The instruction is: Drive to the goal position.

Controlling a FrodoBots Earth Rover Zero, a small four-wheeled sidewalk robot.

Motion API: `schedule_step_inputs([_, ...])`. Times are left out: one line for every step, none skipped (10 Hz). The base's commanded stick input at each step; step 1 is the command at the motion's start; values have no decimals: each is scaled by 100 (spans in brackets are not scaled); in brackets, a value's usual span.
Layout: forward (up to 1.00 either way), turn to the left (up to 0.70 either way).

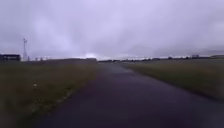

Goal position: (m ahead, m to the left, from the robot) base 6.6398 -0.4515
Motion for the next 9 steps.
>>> schedule_step_inputs([100, 0])
schedule_step_inputs([100, 0])
schedule_step_inputs([100, 0])
schedule_step_inputs([100, 0])
schedule_step_inputs([100, 0])
schedule_step_inputs([100, -4])
schedule_step_inputs([100, -10])
schedule_step_inputs([100, -40])
schedule_step_inputs([100, -40])
